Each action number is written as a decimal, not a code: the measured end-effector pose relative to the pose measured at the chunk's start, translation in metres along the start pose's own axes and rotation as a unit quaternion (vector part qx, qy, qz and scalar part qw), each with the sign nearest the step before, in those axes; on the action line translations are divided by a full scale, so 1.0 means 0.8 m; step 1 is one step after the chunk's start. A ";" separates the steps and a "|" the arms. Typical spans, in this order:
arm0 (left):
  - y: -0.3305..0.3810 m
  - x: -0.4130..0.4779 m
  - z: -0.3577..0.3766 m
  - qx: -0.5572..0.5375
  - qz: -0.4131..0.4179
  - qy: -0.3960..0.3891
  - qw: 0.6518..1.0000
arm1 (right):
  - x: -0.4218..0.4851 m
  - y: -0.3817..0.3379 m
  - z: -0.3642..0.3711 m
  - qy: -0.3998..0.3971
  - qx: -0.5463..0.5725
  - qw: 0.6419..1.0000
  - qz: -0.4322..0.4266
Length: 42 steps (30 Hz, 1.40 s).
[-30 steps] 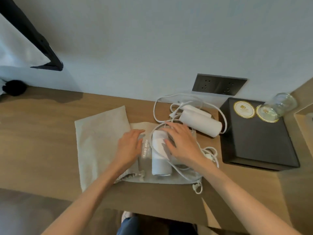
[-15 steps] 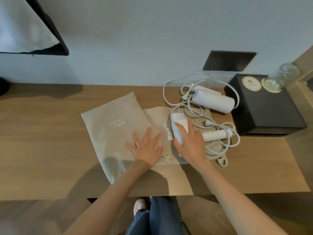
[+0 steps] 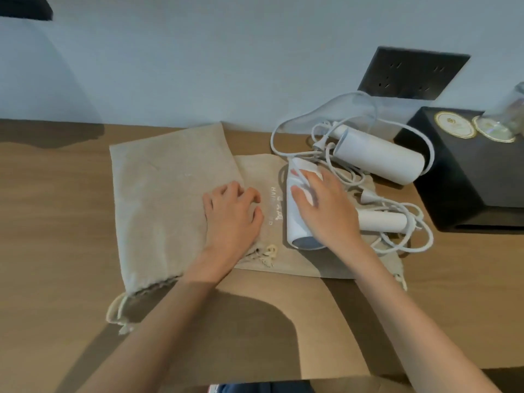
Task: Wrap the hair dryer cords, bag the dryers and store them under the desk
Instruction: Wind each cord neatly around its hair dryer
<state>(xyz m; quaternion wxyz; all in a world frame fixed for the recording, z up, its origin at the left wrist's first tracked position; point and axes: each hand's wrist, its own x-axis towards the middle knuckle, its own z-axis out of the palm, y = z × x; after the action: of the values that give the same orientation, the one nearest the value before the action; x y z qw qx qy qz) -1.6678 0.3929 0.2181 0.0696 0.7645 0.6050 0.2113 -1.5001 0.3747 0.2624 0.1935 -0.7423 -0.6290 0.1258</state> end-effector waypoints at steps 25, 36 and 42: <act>0.000 -0.026 -0.001 0.013 0.045 0.023 0.999 | -0.062 0.084 -0.015 0.089 -0.174 0.979 -0.065; 0.057 -0.069 -0.044 -0.348 -0.038 -0.056 0.935 | -0.110 0.065 -0.019 0.066 -0.078 0.981 -0.167; 0.065 -0.049 -0.051 -0.275 -0.062 -0.157 0.946 | -0.102 0.072 -0.030 0.048 0.065 0.987 -0.140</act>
<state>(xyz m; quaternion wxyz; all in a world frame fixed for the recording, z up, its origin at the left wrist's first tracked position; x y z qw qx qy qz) -1.6449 0.3358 0.2641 0.3846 0.7004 0.5504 0.2419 -1.4532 0.2834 0.2532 0.2875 -0.6379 -0.7071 0.1023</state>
